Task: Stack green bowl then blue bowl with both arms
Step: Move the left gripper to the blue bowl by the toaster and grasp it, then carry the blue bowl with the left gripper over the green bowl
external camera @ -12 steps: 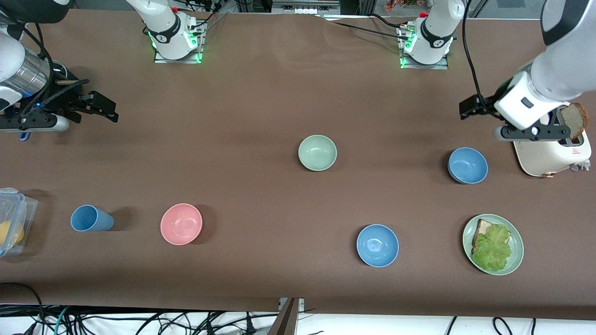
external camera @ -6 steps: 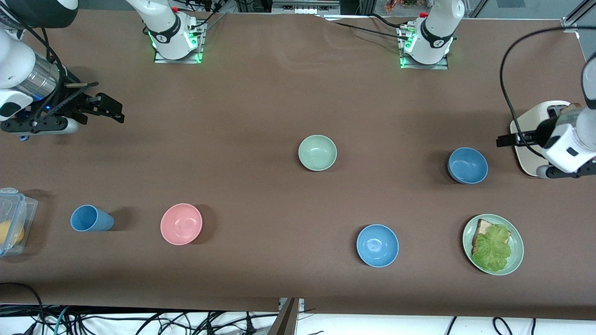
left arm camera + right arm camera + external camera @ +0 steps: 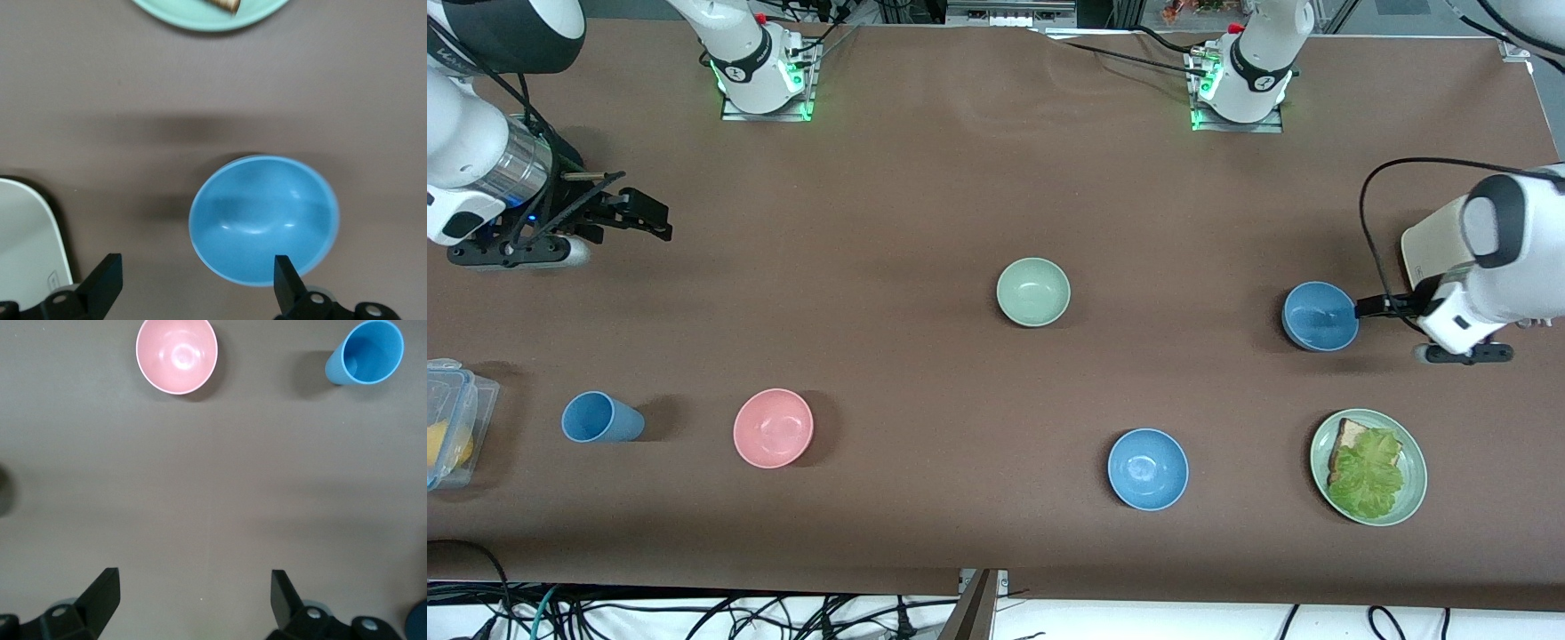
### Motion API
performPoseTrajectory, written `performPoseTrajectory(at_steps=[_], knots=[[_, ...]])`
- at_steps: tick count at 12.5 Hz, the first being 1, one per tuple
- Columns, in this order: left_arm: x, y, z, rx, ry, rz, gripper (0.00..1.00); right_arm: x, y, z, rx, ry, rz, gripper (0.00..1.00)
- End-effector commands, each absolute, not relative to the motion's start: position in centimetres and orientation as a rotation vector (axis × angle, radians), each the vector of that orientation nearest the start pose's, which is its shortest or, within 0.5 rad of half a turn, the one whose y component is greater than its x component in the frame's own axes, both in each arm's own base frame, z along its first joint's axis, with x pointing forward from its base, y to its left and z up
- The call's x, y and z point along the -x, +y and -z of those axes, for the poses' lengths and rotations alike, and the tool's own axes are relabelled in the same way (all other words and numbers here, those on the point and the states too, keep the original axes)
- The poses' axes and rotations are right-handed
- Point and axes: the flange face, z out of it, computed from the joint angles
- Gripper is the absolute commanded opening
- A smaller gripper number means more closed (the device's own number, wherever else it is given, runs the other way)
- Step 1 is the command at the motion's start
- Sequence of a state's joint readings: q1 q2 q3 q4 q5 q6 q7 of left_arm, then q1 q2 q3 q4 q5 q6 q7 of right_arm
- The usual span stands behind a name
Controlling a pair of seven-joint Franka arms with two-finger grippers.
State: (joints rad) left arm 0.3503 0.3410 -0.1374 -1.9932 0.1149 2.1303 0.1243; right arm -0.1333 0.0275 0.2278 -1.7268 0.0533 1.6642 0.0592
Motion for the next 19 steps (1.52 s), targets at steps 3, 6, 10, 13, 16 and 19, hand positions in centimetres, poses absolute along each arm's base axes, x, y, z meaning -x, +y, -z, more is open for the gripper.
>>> performPoseTrajectory(at_steps=[3,6,10,13,16,19], knots=[[-55.7,12.5,-23.7,3.023,0.186,-0.31,0.99,-55.0,5.0,-54.8,3.09,-0.065,-0.189,1.0],[-55.3,12.8,-20.2,3.066,0.121,-0.377,0.99,-55.0,5.0,-54.7,3.093,-0.066,-0.191,1.0],[-55.3,13.4,-18.9,3.081,0.094,-0.404,0.08,-54.8,4.9,-54.2,3.091,-0.047,-0.239,1.0],[-55.5,13.8,-19.4,3.094,0.062,-0.406,0.0,-54.8,4.7,-54.2,3.09,-0.052,-0.244,1.0],[-56.0,13.7,-20.2,3.11,0.024,-0.455,0.0,-54.9,4.2,-54.1,3.092,-0.046,-0.245,1.0],[-56.2,13.8,-21.1,3.118,0.021,-0.483,0.0,-54.9,4.1,-54.1,3.095,-0.046,-0.245,1.0]])
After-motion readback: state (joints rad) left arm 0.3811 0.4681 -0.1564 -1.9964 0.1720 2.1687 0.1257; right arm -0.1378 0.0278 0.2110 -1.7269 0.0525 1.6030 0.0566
